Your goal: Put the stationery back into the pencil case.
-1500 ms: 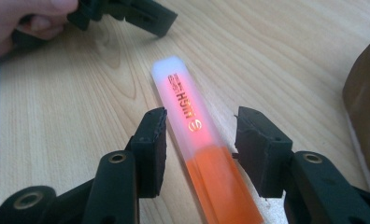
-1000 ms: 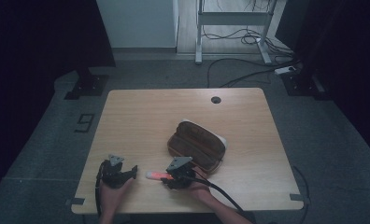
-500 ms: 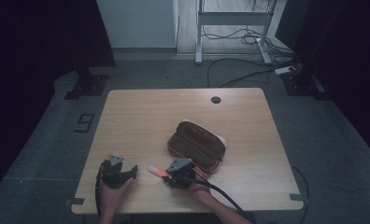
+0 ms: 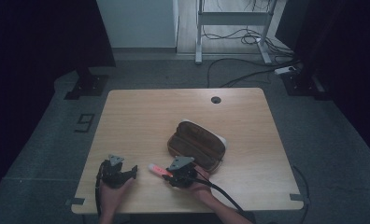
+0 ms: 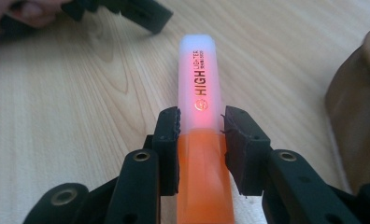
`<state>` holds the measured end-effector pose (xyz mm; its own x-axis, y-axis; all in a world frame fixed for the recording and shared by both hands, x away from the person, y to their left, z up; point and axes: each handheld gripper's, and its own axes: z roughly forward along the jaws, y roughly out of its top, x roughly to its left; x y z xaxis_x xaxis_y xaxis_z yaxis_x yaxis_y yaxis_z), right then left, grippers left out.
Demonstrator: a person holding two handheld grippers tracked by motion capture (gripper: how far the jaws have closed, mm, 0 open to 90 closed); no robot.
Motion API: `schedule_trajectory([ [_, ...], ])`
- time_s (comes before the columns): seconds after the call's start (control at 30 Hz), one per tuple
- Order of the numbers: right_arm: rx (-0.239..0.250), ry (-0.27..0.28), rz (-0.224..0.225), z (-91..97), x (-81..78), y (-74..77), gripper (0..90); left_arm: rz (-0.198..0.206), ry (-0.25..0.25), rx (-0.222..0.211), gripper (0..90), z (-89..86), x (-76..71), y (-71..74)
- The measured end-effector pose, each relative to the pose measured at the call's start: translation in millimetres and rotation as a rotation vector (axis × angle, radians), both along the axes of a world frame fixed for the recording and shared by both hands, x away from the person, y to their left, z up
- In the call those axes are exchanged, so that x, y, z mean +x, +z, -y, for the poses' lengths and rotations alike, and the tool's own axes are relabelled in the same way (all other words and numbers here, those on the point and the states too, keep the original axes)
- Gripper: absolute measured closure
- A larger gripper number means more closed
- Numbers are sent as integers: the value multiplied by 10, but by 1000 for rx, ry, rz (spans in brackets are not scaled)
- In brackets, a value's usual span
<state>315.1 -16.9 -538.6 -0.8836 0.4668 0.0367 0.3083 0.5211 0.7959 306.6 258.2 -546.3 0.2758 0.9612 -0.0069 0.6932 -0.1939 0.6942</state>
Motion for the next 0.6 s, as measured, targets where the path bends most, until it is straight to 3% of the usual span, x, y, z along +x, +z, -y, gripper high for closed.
schedule_trajectory([
  [0.6, 99, -50, 63, 361, 111, 397, 657, 0, 0, 0, 194, 0, 0, 0],
])
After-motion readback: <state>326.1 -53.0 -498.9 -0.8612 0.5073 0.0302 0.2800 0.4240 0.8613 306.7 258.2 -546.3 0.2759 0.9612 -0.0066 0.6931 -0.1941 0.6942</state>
